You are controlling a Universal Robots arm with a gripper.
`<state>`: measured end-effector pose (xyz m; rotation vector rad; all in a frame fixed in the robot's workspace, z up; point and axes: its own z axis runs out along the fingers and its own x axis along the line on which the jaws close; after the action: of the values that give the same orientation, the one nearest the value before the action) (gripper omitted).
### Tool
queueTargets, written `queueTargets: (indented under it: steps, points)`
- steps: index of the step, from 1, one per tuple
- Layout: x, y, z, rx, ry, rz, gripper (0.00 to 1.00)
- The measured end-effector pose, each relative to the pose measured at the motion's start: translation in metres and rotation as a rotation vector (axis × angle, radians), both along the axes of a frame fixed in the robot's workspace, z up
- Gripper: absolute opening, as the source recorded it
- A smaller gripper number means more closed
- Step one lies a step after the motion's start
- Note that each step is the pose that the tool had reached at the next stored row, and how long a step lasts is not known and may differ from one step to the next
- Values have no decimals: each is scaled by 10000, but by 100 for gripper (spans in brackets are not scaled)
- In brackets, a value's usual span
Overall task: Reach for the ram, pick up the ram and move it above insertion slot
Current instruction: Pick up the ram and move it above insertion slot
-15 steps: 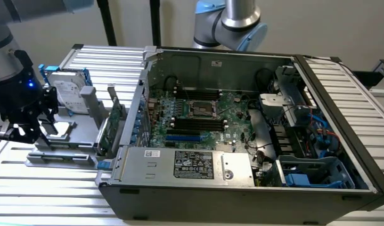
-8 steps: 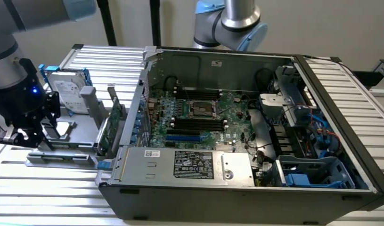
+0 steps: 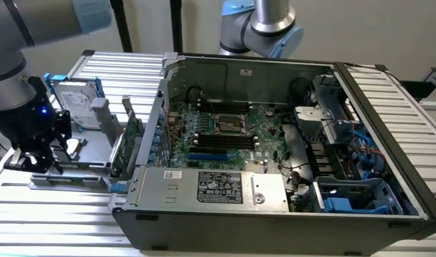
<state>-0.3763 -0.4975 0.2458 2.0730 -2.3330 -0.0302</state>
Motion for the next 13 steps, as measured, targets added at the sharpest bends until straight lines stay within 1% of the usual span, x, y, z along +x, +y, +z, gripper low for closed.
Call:
queueTargets:
  steps: [13]
  points:
    - [0,-4,-237,0,1,104,36]
